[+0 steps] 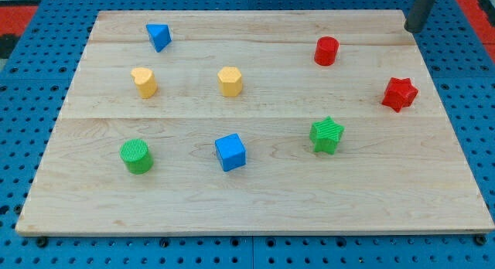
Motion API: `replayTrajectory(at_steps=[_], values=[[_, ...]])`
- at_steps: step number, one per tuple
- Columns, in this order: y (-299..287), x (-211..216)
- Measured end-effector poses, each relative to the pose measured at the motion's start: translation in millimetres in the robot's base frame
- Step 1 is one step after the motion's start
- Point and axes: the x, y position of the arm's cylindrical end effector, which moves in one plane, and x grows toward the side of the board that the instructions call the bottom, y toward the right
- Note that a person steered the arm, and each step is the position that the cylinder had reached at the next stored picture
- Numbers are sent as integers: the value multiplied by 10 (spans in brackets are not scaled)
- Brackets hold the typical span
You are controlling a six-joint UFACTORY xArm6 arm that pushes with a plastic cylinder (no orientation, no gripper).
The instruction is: Move the red circle down and right
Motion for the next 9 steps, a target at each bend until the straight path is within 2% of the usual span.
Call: replayTrajectory(at_steps=[1, 4, 5, 7, 8, 9], values=[[-40, 15], [-1406, 142], [-1406, 316], [-1454, 393], [-1593, 383], [-1982, 292]])
